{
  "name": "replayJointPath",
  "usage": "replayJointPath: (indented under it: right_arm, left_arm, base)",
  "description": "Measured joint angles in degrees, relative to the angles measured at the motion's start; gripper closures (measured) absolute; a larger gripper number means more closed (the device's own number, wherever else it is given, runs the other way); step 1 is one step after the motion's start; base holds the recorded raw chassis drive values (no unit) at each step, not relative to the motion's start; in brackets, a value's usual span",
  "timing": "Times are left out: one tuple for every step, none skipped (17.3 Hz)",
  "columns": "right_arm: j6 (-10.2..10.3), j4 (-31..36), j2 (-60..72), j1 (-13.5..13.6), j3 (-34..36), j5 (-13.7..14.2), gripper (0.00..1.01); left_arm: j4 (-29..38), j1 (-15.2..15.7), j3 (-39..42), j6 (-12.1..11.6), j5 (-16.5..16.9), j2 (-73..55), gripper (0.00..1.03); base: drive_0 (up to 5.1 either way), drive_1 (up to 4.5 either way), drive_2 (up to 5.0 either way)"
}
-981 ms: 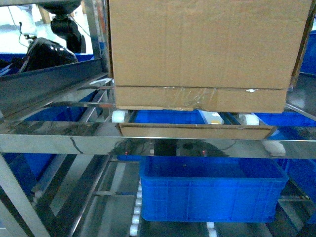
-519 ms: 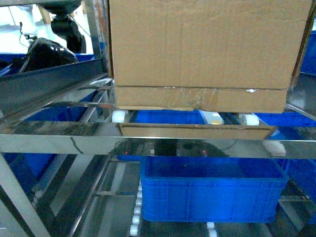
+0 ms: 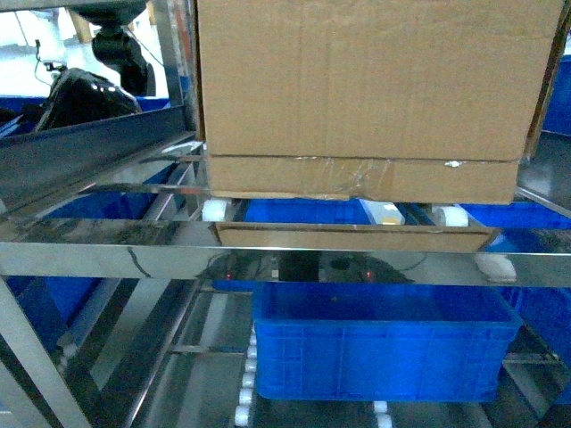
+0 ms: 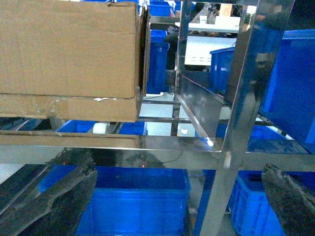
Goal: Sort boxes to right shelf from conveyor
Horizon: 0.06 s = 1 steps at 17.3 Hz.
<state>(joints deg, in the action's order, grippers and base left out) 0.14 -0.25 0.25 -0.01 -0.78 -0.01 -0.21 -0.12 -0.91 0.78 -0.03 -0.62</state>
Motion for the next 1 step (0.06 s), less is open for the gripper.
replayJointPath:
  right_arm:
    - [0.0, 0.0, 0.0, 0.0, 0.0, 0.0, 0.04]
  left_arm:
    - [0.0, 0.0, 0.0, 0.0, 0.0, 0.0, 0.06]
  base:
    - [0.0, 0.0, 0.0]
